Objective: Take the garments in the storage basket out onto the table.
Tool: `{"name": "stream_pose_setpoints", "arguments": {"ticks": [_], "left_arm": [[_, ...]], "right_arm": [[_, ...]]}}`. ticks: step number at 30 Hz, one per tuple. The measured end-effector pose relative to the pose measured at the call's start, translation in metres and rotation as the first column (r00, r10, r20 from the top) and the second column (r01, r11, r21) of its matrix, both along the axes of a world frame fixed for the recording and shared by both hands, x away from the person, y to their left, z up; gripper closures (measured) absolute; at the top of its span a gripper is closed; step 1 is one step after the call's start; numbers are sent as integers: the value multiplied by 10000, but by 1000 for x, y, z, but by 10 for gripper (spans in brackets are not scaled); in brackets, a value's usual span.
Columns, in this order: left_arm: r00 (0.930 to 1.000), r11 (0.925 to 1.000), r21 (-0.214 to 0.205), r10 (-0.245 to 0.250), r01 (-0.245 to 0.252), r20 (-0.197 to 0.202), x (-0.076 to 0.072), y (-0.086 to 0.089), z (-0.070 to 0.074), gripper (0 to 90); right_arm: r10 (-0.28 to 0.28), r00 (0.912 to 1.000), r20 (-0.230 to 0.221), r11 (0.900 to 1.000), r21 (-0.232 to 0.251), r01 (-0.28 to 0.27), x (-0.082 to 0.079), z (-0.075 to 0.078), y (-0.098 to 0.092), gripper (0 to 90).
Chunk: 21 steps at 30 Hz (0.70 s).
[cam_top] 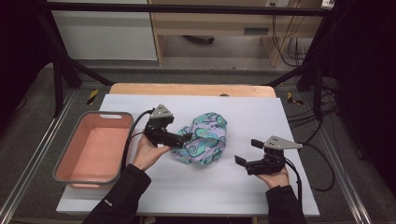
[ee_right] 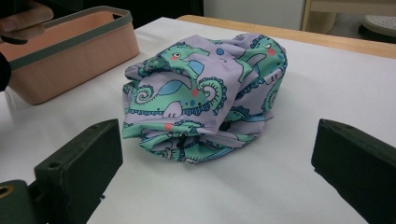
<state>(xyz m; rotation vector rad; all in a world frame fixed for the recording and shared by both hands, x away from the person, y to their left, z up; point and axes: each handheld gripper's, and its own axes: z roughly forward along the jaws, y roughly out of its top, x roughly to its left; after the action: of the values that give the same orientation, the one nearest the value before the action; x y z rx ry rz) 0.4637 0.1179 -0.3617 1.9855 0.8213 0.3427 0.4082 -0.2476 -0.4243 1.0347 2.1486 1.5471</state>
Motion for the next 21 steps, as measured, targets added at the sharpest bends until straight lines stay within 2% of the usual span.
{"name": "stream_pose_setpoints", "arguments": {"ticks": [4, 7, 12, 17, 21], "left_arm": [[9997, 10000, 78, 17, -15, -246, -8, 11, -12, 18], [9990, 10000, 25, 49, -48, -448, -13, 19, -25, 18], [9965, 9994, 199, 296, -281, -780, -18, 28, -48, 20], [9915, 9987, 12, 500, -503, -1203, -19, 39, -67, 59], [9882, 9985, 150, 545, -529, -1429, -18, 41, -78, 135]], "right_arm": [[37, 10000, -53, 10000, -68, -38, 0, -1, 5, 27], [42, 9999, -109, 9999, -132, -43, 1, -3, 9, 28], [-23, 9997, -237, 9998, -201, 18, 2, -5, 15, 29], [-23, 9994, -348, 9994, -344, 11, 4, -8, 23, 30], [-14, 9988, -492, 9989, -466, -9, 5, -11, 28, 32]]}}
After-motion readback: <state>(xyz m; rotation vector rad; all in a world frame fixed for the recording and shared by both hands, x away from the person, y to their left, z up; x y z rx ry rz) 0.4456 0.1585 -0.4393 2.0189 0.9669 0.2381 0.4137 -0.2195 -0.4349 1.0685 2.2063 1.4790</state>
